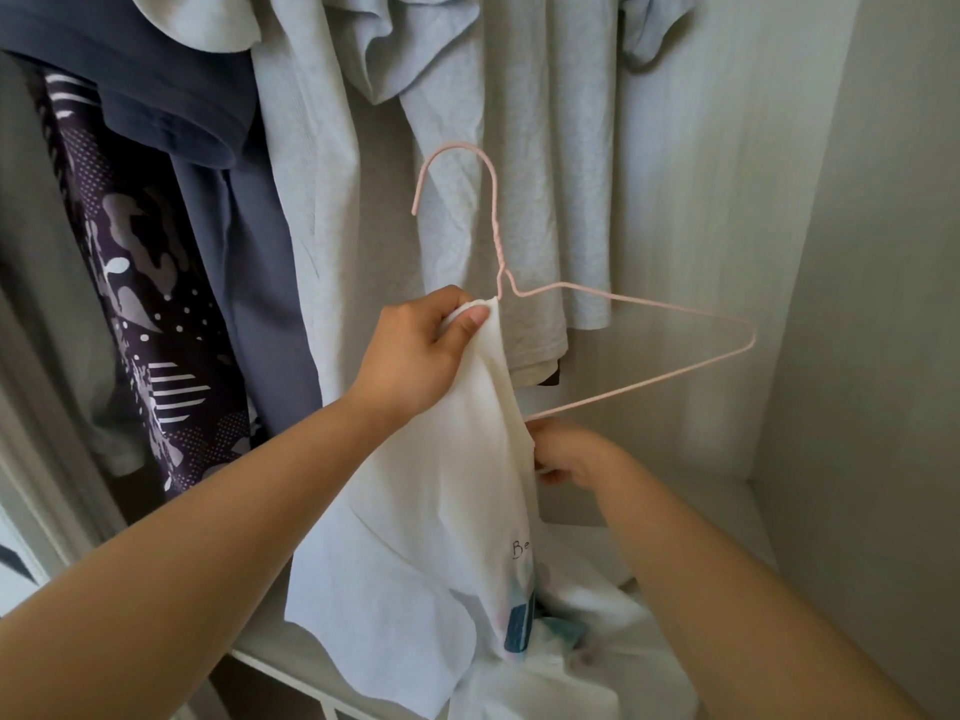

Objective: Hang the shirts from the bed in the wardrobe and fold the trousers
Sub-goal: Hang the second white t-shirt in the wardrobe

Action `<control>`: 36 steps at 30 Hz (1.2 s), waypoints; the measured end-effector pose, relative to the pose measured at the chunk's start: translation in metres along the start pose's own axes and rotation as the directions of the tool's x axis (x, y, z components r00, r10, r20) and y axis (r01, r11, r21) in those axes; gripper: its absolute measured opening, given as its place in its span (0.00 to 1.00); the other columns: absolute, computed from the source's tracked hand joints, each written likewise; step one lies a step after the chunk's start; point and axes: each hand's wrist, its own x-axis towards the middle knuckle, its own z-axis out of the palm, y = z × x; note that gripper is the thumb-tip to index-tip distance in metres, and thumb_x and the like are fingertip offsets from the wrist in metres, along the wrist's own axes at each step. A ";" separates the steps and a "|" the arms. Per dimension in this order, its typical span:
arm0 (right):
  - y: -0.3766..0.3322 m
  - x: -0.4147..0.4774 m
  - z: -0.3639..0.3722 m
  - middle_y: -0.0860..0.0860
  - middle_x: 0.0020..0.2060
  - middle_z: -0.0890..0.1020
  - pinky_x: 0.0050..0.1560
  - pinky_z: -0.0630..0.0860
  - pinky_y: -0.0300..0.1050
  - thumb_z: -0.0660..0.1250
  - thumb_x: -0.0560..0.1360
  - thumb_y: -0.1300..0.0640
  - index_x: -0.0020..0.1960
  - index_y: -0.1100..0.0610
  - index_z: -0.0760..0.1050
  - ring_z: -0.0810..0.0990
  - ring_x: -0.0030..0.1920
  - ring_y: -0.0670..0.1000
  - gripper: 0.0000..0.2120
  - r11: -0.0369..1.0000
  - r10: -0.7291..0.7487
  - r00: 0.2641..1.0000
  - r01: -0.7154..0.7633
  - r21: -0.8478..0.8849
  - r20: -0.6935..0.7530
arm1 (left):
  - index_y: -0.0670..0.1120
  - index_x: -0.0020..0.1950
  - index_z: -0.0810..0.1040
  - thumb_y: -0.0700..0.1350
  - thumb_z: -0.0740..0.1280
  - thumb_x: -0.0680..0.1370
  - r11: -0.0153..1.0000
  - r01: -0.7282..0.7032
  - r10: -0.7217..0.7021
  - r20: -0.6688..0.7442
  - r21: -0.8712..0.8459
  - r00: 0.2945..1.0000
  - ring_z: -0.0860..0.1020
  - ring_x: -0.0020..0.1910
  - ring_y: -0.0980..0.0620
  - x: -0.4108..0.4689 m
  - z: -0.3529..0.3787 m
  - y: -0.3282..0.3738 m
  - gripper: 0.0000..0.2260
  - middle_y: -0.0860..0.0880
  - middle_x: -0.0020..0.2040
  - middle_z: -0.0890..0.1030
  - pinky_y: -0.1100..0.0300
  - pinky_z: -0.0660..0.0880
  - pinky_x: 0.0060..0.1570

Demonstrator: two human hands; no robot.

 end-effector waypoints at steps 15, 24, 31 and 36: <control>0.027 -0.002 -0.025 0.55 0.34 0.76 0.23 0.75 0.36 0.57 0.78 0.65 0.39 0.61 0.70 0.75 0.32 0.49 0.10 0.609 0.214 0.972 -0.055 0.792 -0.098 | 0.48 0.40 0.73 0.55 0.58 0.77 0.986 -0.033 0.057 -0.146 0.162 0.988 0.70 0.30 0.54 0.003 -0.010 -0.027 0.14 0.54 0.28 0.72 0.57 0.66 0.32; 0.025 -0.007 -0.052 0.58 0.39 0.76 0.43 0.71 0.46 0.50 0.78 0.68 0.44 0.63 0.72 0.73 0.37 0.54 0.13 0.186 0.139 0.985 0.073 0.980 -0.100 | 0.37 0.44 0.80 0.54 0.54 0.77 0.881 -0.164 0.226 -0.089 0.445 0.970 0.76 0.27 0.37 -0.032 -0.011 -0.056 0.24 0.39 0.29 0.78 0.56 0.69 0.26; 0.031 -0.015 -0.059 0.48 0.20 0.73 0.26 0.75 0.35 0.64 0.78 0.61 0.38 0.59 0.74 0.69 0.22 0.42 0.09 0.474 0.157 0.959 0.135 0.870 -0.234 | 0.37 0.44 0.79 0.49 0.60 0.78 0.886 -0.105 0.186 -0.138 0.452 0.973 0.74 0.26 0.36 -0.030 -0.014 -0.058 0.16 0.39 0.29 0.77 0.58 0.65 0.27; 0.031 -0.016 -0.073 0.47 0.16 0.65 0.19 0.64 0.30 0.64 0.78 0.54 0.36 0.57 0.70 0.60 0.14 0.41 0.13 0.485 0.302 0.873 0.206 0.850 -0.383 | 0.38 0.41 0.80 0.53 0.55 0.80 0.820 -0.256 0.324 -0.046 0.512 0.945 0.73 0.22 0.41 -0.039 -0.018 -0.057 0.22 0.43 0.29 0.77 0.59 0.67 0.21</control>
